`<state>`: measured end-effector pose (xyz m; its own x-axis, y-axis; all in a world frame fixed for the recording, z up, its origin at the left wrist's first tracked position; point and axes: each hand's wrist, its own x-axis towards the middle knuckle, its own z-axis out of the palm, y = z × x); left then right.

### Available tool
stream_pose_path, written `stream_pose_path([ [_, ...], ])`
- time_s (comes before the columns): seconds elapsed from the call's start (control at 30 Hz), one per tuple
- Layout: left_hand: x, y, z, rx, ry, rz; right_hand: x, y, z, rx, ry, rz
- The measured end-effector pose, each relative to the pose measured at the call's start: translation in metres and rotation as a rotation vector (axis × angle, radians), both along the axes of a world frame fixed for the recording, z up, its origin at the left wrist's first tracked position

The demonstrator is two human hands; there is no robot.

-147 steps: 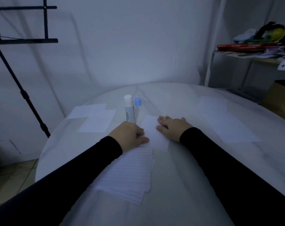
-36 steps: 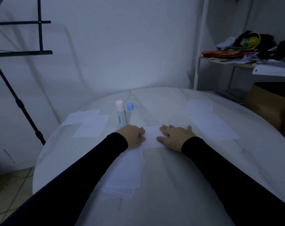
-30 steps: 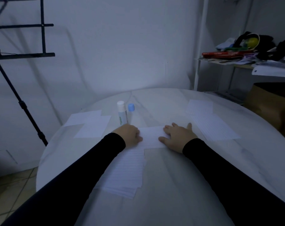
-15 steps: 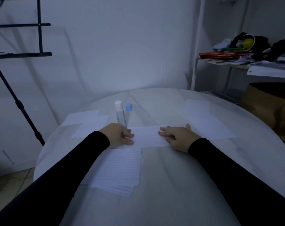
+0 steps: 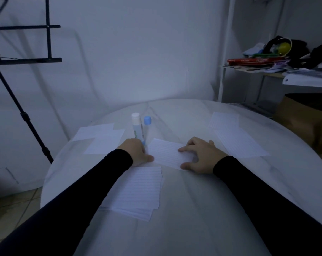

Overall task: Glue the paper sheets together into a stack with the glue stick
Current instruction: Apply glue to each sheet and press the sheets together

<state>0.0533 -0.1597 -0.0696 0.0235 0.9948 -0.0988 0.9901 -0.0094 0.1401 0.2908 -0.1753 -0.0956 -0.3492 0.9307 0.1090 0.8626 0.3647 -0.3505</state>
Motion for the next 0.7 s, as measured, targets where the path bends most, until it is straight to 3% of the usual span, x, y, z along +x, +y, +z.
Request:
stream_pose_path([
  [0.33, 0.011, -0.001, 0.001, 0.01, -0.068, 0.099, 0.001, 0.0, 0.0, -0.025, 0.013, -0.018],
  [0.7, 0.001, -0.004, 0.001, -0.006, -0.273, 0.157, -0.001, 0.001, 0.0, -0.019, 0.011, -0.027],
])
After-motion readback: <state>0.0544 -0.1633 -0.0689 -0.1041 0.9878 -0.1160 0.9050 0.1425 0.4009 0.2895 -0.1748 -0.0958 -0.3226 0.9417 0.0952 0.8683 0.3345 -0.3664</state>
